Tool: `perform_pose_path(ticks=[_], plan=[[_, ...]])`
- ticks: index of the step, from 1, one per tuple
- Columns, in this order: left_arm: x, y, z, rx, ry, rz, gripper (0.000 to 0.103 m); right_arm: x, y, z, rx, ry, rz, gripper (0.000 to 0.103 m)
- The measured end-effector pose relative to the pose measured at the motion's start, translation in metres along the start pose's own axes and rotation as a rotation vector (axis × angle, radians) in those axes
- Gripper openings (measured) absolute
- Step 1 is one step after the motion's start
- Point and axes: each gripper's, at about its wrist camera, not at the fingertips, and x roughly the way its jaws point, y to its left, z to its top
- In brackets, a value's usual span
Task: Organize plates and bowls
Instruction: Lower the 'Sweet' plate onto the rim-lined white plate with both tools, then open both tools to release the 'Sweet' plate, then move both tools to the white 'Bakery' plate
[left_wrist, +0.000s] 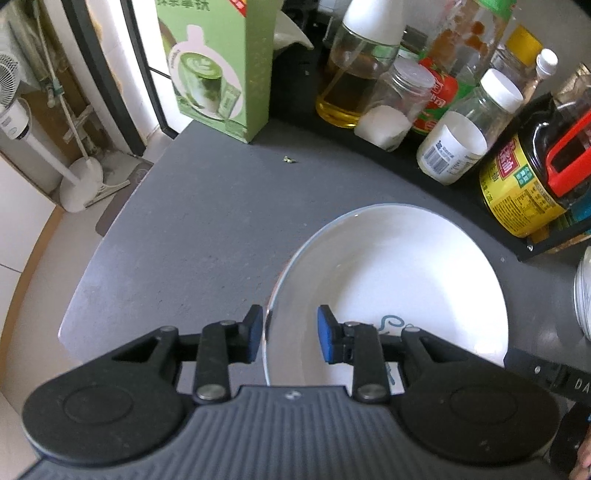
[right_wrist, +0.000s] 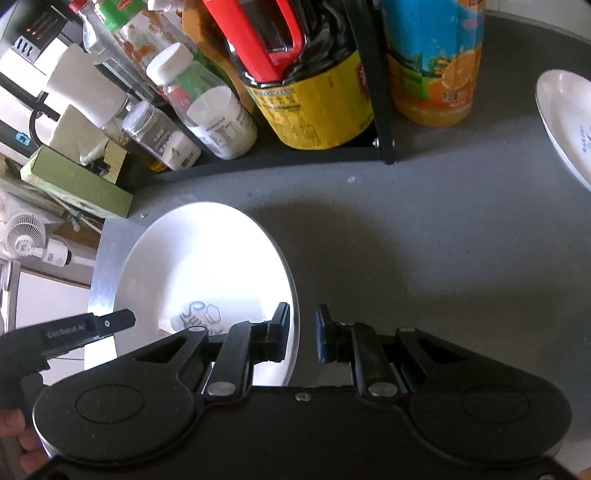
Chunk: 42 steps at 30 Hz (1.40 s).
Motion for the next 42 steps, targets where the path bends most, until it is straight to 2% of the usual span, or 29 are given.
perform_pose_path(ticks=[5,8,9,11,13,15,17,28,36,42], plan=[[-0.015,-0.009,0.0,0.014,-0.035,-0.02,0.029,-0.007,-0.008,-0.003,0.006,-0.007,0.006,0.017],[-0.022,-0.022,0.001,0.04,-0.063,-0.027,0.043,-0.012,-0.015,-0.003,0.013,-0.019,0.001,0.019],[-0.023,-0.029,0.0,0.053,-0.067,-0.028,0.051,-0.015,-0.02,-0.003,0.02,-0.025,-0.004,0.023],[-0.024,-0.041,-0.001,0.08,-0.072,-0.035,0.058,-0.021,-0.03,-0.002,0.032,-0.045,-0.015,0.027],[-0.026,-0.055,-0.004,0.107,-0.087,-0.059,0.061,-0.027,-0.041,-0.001,0.049,-0.063,-0.03,0.031],[-0.027,-0.069,-0.007,0.131,-0.088,-0.08,0.069,-0.035,-0.053,0.0,0.067,-0.083,-0.05,0.047],[-0.026,-0.081,-0.009,0.143,-0.086,-0.094,0.072,-0.043,-0.066,0.001,0.091,-0.111,-0.063,0.052],[-0.025,-0.134,-0.015,0.204,-0.099,-0.12,0.074,-0.077,-0.146,0.021,0.297,-0.212,-0.128,0.056],[-0.025,-0.165,-0.012,0.226,-0.105,-0.116,0.074,-0.096,-0.188,0.036,0.366,-0.239,-0.171,0.057],[-0.023,-0.185,-0.014,0.24,-0.094,-0.119,0.074,-0.089,-0.21,0.05,0.436,-0.234,-0.223,0.057]])
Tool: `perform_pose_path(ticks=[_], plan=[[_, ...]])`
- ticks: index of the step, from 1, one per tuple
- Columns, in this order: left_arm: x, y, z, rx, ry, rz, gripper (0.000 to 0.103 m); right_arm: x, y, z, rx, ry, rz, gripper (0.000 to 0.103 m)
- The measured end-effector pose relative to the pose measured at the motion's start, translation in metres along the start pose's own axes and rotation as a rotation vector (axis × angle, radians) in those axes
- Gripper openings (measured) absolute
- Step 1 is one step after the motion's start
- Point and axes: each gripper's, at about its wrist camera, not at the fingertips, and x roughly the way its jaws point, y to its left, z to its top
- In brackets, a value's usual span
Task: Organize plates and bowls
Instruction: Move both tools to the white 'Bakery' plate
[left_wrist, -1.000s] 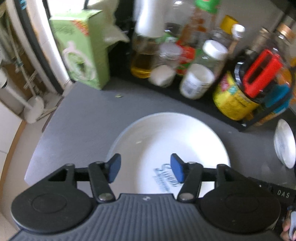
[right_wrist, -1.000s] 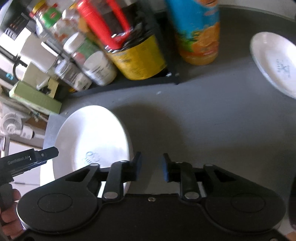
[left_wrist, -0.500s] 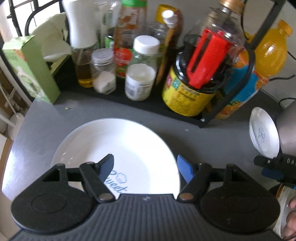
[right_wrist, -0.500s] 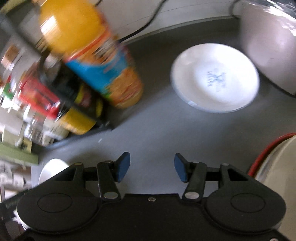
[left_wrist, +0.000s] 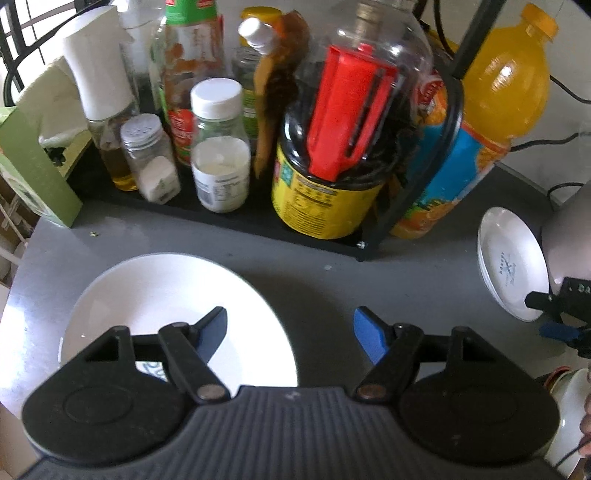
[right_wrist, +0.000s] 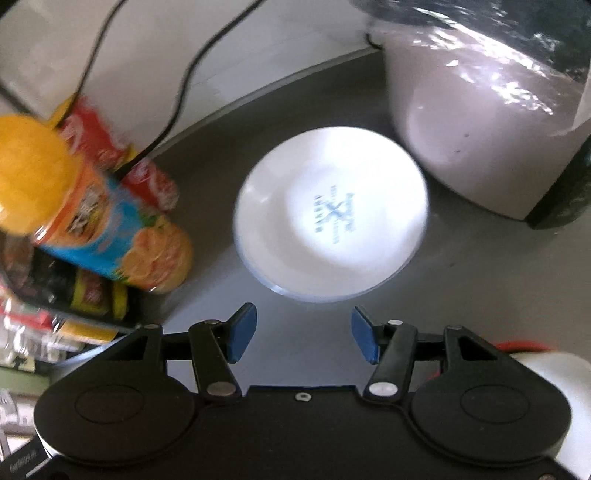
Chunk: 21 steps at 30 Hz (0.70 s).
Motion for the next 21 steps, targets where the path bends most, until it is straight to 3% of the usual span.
perform_pose_path(ticks=[15,21], plan=[[0.013,-0.021,-0.015,0.027,0.032,0.007,0.074,0.049,-0.001,0.016,0.049,0.028,-0.198,0.058],[0.015,-0.024,-0.016,0.049,0.04,0.011,0.074,0.062,0.003,0.015,0.038,0.045,-0.251,0.052]])
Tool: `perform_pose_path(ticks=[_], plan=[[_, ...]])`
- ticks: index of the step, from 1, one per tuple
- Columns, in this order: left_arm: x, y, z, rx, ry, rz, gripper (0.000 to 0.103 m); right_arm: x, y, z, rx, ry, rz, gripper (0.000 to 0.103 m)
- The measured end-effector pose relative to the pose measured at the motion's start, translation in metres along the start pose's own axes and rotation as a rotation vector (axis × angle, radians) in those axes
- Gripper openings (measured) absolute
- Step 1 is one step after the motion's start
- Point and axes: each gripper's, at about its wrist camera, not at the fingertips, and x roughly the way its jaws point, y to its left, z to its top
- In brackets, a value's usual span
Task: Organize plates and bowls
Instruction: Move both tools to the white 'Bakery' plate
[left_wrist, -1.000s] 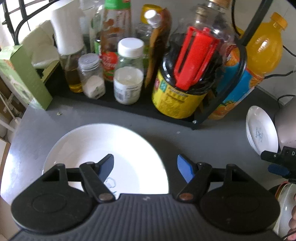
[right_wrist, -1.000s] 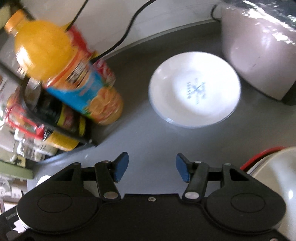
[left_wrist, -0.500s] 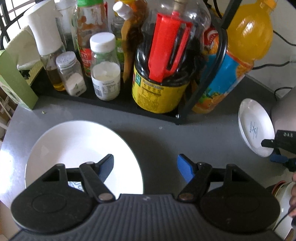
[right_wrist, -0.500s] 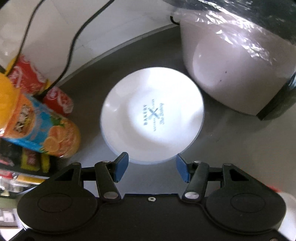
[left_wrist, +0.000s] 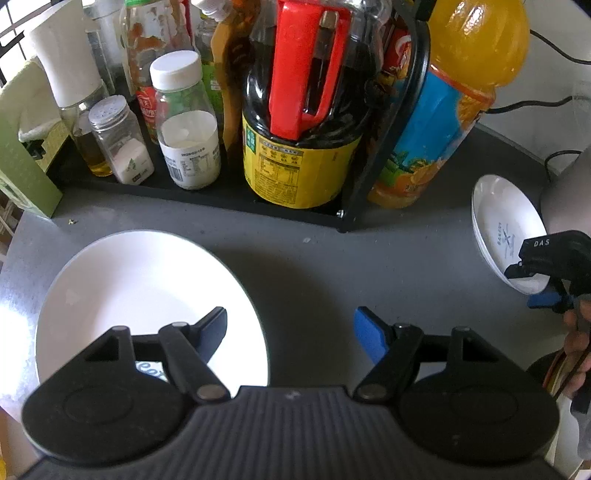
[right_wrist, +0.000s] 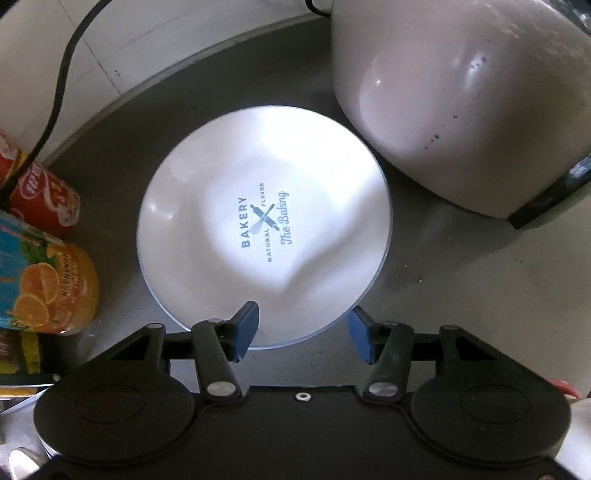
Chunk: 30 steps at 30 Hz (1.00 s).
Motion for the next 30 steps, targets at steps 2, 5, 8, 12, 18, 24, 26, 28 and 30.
perform_pose_path(ticks=[2,5,8,12,18,24,26,28,30], plan=[[0.001,0.002,-0.001,-0.002,0.006,0.001,0.074,0.001,0.005,-0.002,-0.03,-0.008,-0.021,0.051],[0.002,0.004,-0.001,-0.002,0.011,0.004,0.074,0.002,0.006,0.0,-0.047,-0.003,-0.048,0.043],[0.003,0.005,0.001,-0.007,0.01,-0.001,0.074,0.003,0.006,0.0,-0.074,-0.003,-0.049,0.042],[0.002,0.004,0.001,0.002,0.008,-0.007,0.074,0.0,0.012,-0.006,-0.093,-0.011,-0.061,0.04],[0.004,0.007,0.0,-0.003,0.018,-0.015,0.074,0.001,0.022,-0.014,-0.118,0.009,-0.051,0.038],[0.002,0.012,0.0,-0.005,0.006,-0.023,0.074,-0.002,0.029,-0.032,-0.143,0.022,-0.045,0.038],[0.001,0.013,0.0,-0.01,0.002,-0.03,0.074,-0.003,0.032,-0.039,-0.146,0.036,-0.04,0.038],[-0.001,0.014,0.001,-0.01,-0.005,-0.035,0.074,-0.006,0.037,-0.045,-0.165,0.04,-0.039,0.038],[-0.002,0.014,0.001,-0.005,-0.009,-0.039,0.074,-0.012,0.043,-0.048,-0.187,0.038,-0.041,0.038]])
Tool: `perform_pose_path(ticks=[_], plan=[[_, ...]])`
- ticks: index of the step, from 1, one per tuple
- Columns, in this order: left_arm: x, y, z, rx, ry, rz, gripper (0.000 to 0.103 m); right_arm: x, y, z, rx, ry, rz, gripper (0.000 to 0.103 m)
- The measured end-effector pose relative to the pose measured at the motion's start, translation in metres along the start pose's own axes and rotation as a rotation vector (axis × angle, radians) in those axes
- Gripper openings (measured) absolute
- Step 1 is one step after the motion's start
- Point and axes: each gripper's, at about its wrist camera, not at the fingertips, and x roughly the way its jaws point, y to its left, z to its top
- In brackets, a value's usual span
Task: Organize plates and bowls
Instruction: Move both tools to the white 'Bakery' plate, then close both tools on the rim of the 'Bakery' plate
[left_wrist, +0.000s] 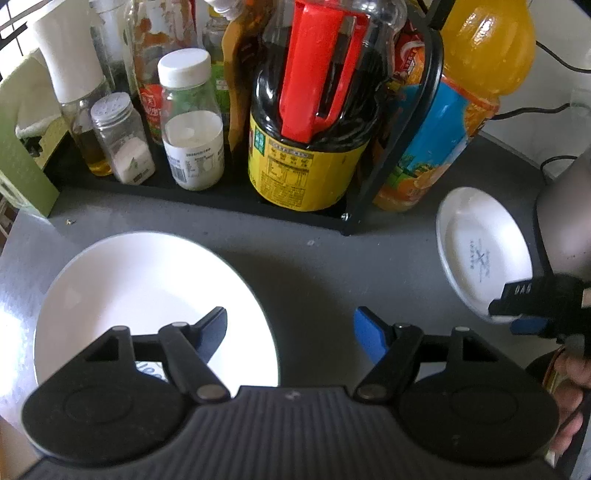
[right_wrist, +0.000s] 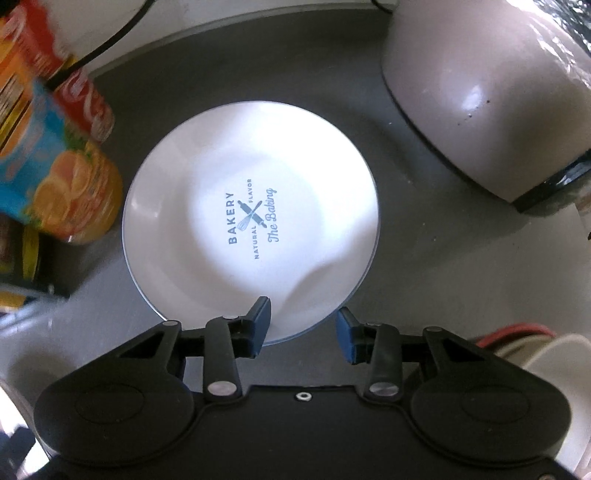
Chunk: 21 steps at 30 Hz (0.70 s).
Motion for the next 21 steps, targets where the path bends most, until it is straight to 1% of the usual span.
perform_pose_path(ticks=[3,8,10,13,14,15,16,17,18,21], plan=[[0.0,-0.002,0.002,0.006,-0.001,-0.014,0.074,-0.006,0.006,-0.011,-0.037,0.005,-0.001,0.038],[0.002,-0.008,0.003,0.024,-0.002,-0.028,0.074,-0.013,0.018,-0.025,-0.138,-0.011,-0.005,0.038],[0.002,-0.01,0.003,0.032,-0.004,-0.036,0.074,-0.018,0.021,-0.032,-0.184,-0.025,-0.003,0.038],[0.003,-0.014,0.004,0.043,-0.005,-0.041,0.074,-0.024,0.031,-0.039,-0.282,-0.062,-0.014,0.035],[0.004,-0.015,0.004,0.045,-0.003,-0.042,0.074,-0.027,0.034,-0.042,-0.313,-0.076,-0.009,0.031],[0.005,-0.016,0.004,0.048,-0.002,-0.043,0.074,-0.029,0.037,-0.044,-0.347,-0.082,-0.006,0.023],[0.007,-0.017,0.005,0.05,-0.001,-0.042,0.074,-0.031,0.04,-0.046,-0.371,-0.082,0.011,0.019],[0.008,-0.018,0.005,0.054,0.001,-0.04,0.074,-0.031,0.041,-0.047,-0.38,-0.075,0.04,0.011],[0.01,-0.019,0.006,0.057,0.004,-0.038,0.074,-0.033,0.042,-0.047,-0.377,-0.068,0.059,0.011],[0.012,-0.021,0.008,0.064,0.004,-0.04,0.074,-0.034,0.034,-0.039,-0.29,-0.031,0.111,0.011]])
